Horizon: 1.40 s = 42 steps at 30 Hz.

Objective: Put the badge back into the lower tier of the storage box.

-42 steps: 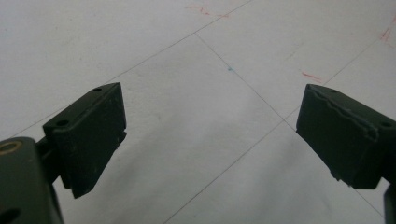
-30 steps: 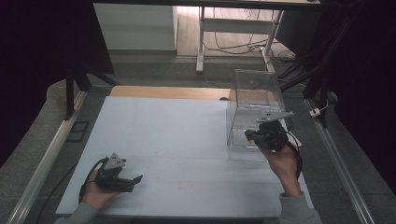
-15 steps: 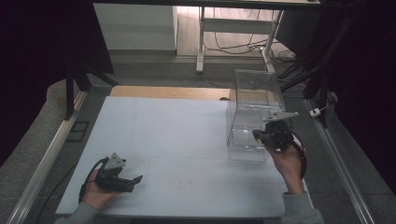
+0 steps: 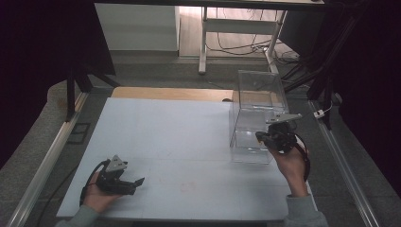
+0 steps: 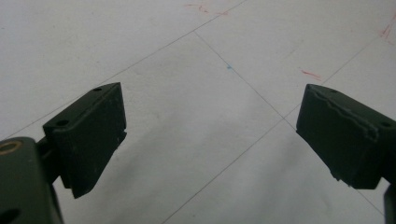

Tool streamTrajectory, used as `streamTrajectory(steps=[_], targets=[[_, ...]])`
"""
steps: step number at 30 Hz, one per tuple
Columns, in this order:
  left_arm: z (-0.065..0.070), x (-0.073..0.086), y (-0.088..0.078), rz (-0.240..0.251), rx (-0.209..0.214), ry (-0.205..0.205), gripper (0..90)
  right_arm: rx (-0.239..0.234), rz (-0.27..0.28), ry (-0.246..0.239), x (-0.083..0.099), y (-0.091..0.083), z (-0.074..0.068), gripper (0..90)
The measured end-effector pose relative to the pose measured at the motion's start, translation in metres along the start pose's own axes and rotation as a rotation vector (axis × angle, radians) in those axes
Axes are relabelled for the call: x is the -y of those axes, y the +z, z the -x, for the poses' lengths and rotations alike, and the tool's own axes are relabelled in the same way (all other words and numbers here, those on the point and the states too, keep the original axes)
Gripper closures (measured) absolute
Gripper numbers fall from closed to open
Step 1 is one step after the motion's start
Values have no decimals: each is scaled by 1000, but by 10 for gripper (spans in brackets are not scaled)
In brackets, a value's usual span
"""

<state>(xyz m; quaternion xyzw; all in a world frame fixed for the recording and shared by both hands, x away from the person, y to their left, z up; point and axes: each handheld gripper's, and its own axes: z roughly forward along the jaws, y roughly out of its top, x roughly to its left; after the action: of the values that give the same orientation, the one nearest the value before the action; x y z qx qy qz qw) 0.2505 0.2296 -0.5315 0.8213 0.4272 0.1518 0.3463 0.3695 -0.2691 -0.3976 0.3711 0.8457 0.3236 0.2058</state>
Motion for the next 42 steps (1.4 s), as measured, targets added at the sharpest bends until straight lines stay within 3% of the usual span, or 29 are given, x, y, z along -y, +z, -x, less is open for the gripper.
streamTrajectory(steps=[3,10,17,24,30,42], targets=[[0,0,0,-1,1,0,84,-4,-2,0,0,0,0,872],[0,0,0,0,1,0,84,-22,26,4,-2,-3,-3,569],[0,0,-1,1,2,0,84,-62,45,20,-1,-3,-7,455],[1,0,-2,7,2,0,84,-97,69,21,7,-9,-13,421],[2,0,-2,9,3,0,83,-120,126,21,15,-16,-23,426],[2,0,-4,15,4,1,84,-134,105,18,48,-12,-36,429]])
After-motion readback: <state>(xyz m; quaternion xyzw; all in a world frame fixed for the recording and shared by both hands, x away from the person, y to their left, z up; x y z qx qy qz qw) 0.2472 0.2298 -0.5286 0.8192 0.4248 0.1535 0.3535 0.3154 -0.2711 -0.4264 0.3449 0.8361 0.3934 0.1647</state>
